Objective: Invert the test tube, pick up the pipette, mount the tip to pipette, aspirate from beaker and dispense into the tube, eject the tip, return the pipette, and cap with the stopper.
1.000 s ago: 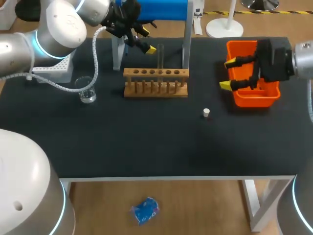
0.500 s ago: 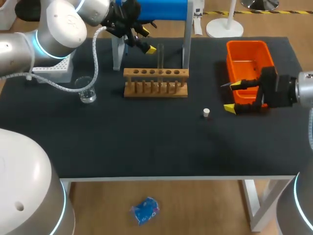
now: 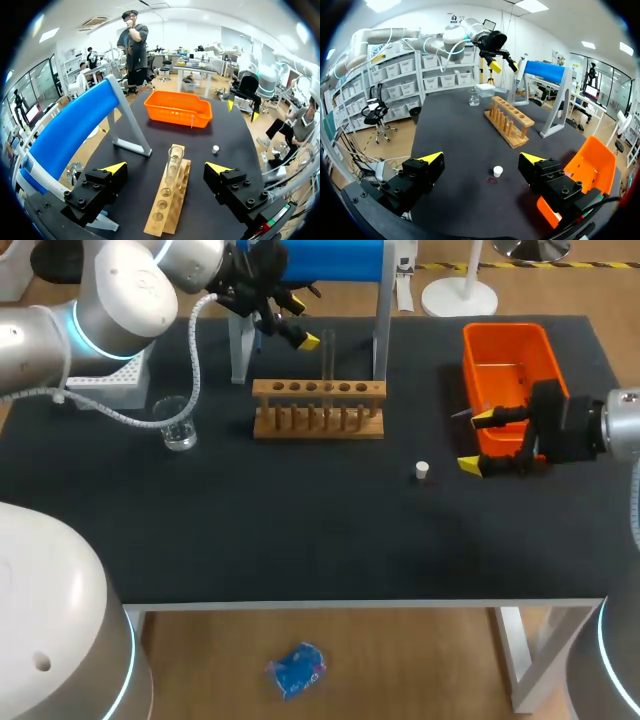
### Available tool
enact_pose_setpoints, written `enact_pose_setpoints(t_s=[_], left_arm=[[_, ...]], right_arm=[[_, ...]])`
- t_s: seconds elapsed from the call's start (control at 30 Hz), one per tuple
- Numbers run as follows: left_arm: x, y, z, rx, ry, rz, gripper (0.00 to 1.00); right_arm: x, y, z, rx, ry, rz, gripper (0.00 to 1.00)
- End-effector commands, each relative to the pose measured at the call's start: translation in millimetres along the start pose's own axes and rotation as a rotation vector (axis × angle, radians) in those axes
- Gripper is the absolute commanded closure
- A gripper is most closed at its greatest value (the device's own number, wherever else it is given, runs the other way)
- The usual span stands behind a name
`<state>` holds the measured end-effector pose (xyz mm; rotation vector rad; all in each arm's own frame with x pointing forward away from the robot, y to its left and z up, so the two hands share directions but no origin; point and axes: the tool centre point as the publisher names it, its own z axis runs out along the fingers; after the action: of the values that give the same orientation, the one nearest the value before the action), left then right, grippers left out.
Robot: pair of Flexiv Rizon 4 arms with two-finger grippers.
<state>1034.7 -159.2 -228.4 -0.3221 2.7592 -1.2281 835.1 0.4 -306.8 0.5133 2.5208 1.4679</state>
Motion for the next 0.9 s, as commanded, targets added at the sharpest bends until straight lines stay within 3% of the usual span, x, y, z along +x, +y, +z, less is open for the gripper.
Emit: enact_pose_setpoints(t_s=[0.03, 0.9], left_arm=[[-0.2, 1.2, 0, 0.004, 0.001, 0.002, 0.0], [-0.2, 1.2, 0, 0.004, 0.001, 0.002, 0.0]], right_arm=[[-1, -8, 10, 0.004, -0.006, 0.018, 0.0], [-6, -52, 52, 0.095, -0.038, 0.078, 0.0]])
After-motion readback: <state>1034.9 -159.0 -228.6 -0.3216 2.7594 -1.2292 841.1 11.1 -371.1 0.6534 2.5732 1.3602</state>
